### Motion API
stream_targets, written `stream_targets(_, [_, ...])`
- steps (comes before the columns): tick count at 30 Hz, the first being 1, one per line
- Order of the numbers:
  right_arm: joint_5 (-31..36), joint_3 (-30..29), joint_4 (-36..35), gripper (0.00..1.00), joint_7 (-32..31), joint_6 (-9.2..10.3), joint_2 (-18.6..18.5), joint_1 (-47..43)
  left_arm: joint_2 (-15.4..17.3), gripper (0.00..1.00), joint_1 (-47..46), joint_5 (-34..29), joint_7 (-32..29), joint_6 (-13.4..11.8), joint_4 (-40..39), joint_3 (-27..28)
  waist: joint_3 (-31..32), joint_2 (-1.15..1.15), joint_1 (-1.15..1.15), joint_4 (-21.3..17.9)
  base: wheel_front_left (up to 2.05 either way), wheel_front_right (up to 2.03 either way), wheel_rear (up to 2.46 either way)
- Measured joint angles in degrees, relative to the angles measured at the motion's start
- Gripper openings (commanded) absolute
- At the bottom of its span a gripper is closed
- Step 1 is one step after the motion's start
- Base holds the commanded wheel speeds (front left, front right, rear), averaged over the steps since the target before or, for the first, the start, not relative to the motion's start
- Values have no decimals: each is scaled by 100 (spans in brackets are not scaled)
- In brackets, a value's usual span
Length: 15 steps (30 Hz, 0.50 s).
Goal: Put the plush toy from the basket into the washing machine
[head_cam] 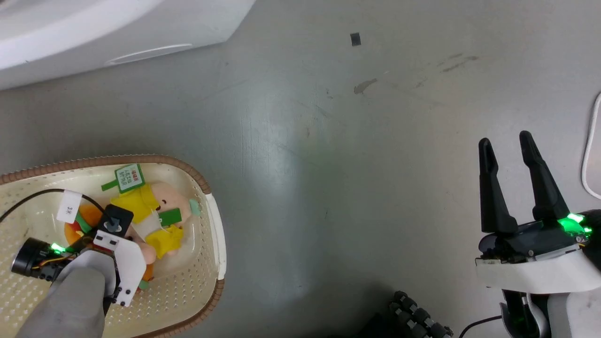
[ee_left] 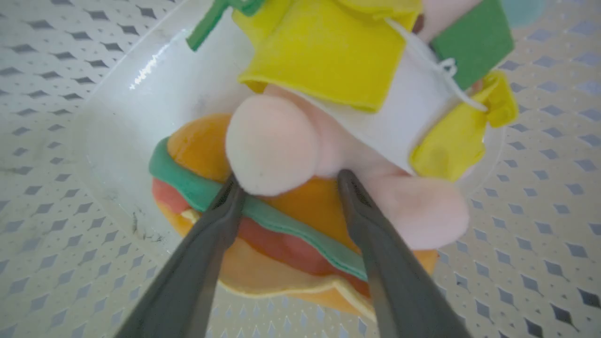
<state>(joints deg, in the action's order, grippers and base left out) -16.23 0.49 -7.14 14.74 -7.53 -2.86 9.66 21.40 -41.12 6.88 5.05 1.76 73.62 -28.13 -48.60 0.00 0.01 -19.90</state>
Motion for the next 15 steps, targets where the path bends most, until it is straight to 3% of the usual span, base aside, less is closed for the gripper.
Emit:
stream_targets(3, [0,-3,-3,100,0,0,0,2,16,99,-44,13,-137,74,-2,-29,-62,0,0,-6,0,0,0])
stream_targets(4, [0,-4,-2,100,0,0,0,7,14,37,-51,23,-209,111,-3,-38,-74,0,0,-2,0,0,0])
stream_targets(5, [1,-10,-1,100,0,0,0,18,10,0,-62,27,-274,157,-5,-52,-78,0,0,4,0,0,0])
stream_targets(15, [36,-108,121,100,0,0,0,57,-241,0,116,264,-216,226,20,-40,300,0,0,129,0,0,0])
